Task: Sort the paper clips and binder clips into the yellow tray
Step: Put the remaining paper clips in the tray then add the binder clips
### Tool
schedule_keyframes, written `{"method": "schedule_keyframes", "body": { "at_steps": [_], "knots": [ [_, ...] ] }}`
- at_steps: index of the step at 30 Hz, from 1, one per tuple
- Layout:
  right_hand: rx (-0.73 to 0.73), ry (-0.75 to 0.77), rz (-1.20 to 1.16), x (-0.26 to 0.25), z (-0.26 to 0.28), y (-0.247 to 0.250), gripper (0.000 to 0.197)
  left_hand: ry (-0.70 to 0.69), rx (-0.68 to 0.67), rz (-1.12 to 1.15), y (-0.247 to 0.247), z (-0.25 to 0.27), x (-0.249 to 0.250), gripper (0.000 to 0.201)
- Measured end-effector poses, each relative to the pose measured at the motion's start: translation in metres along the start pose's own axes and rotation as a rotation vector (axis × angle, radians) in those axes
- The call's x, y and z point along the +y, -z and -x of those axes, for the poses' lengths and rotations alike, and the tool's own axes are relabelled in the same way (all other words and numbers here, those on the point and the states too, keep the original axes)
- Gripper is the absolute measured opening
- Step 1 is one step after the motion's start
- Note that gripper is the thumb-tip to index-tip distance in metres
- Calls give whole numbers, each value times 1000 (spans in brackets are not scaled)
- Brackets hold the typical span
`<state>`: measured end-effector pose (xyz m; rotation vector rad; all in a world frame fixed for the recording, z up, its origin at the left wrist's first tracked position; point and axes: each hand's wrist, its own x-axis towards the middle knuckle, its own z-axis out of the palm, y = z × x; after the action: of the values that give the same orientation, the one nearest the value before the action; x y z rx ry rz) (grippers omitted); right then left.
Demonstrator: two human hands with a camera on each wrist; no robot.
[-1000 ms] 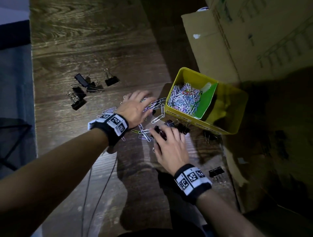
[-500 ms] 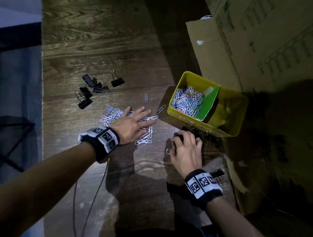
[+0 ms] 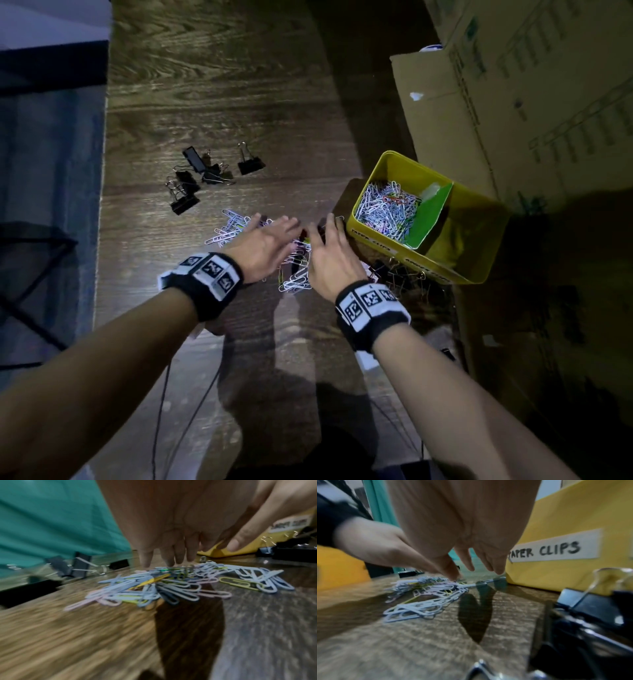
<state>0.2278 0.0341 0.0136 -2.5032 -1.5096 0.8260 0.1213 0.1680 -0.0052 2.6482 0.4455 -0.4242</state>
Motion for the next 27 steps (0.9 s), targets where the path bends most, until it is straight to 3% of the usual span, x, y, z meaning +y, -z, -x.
{"method": "schedule_keyframes", "body": {
  "at_steps": [3, 5, 7, 12, 14, 16, 20, 24, 27],
  "knots": [
    [-68, -97, 64, -2, -12, -7, 67, 166, 143, 84, 1, 0, -32, 51],
    [-81, -84, 97, -9, -11, -16, 70, 304, 124, 92, -5, -1, -45, 55],
    [-78, 12, 110, -16, -4, -28, 71, 342, 84, 71, -14, 3, -44, 56],
    [-86, 169, -46, -21, 27, -46, 69, 225, 86, 138, -39, 40, -14, 66],
    [-14, 150, -141, -17, 35, -45, 72, 173, 63, 129, -48, 56, -3, 76],
    [25, 79, -127, -12, 36, -42, 85, 186, 89, 161, -47, 56, 1, 70],
    [-148, 8, 6, -10, 39, -43, 107, 240, 95, 151, -18, 12, -2, 55],
    [-165, 82, 21, -13, 53, -51, 99, 169, -112, 12, -8, -10, -1, 55],
    [-99, 116, -27, -10, 64, -59, 90, 147, -122, 1, -27, 20, 8, 54]
  ]
}}
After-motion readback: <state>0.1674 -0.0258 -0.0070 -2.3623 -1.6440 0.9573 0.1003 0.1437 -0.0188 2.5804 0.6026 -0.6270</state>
